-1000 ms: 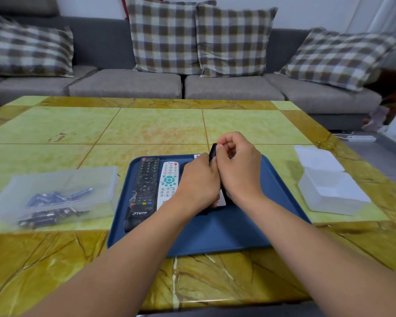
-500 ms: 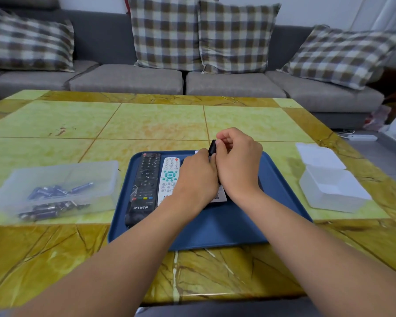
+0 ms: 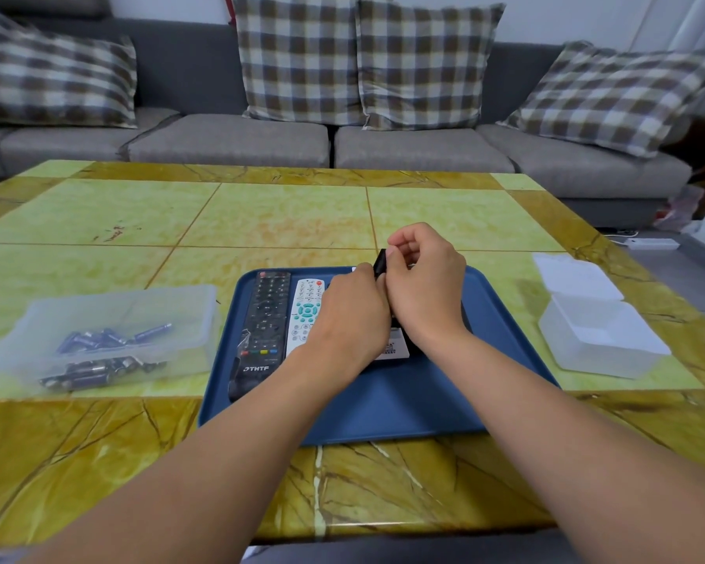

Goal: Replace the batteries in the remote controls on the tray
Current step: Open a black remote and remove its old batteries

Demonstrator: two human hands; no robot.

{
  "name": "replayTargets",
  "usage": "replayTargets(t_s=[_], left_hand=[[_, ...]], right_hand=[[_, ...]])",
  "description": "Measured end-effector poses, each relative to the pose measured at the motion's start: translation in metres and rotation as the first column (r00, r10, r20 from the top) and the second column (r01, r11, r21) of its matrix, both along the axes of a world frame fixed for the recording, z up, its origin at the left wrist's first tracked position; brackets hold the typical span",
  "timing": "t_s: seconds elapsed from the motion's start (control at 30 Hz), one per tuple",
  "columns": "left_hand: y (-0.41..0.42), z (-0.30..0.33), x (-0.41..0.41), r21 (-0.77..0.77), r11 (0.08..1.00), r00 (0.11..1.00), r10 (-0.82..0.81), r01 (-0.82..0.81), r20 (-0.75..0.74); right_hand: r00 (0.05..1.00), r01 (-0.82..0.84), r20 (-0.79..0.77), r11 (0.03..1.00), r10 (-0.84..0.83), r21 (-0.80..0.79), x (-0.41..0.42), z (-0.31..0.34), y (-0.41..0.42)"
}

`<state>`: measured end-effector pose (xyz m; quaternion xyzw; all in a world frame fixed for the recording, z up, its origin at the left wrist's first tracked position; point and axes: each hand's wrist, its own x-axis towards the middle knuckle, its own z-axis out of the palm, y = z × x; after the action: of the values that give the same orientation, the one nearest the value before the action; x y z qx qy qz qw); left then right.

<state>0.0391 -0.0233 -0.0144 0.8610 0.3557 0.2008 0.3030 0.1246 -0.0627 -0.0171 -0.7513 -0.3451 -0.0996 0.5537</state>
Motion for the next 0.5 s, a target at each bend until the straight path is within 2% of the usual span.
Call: replayTargets(t_s=[0.5], left_hand=[[-0.0044,-0.0045,0.0032,-0.026,0.999,1.000,-0.024,0.025,0.013]], right_hand=[[0.999,-0.031,-0.037,0.999,0.031,-0.012,0.0049,-0.0065,-0.0043]])
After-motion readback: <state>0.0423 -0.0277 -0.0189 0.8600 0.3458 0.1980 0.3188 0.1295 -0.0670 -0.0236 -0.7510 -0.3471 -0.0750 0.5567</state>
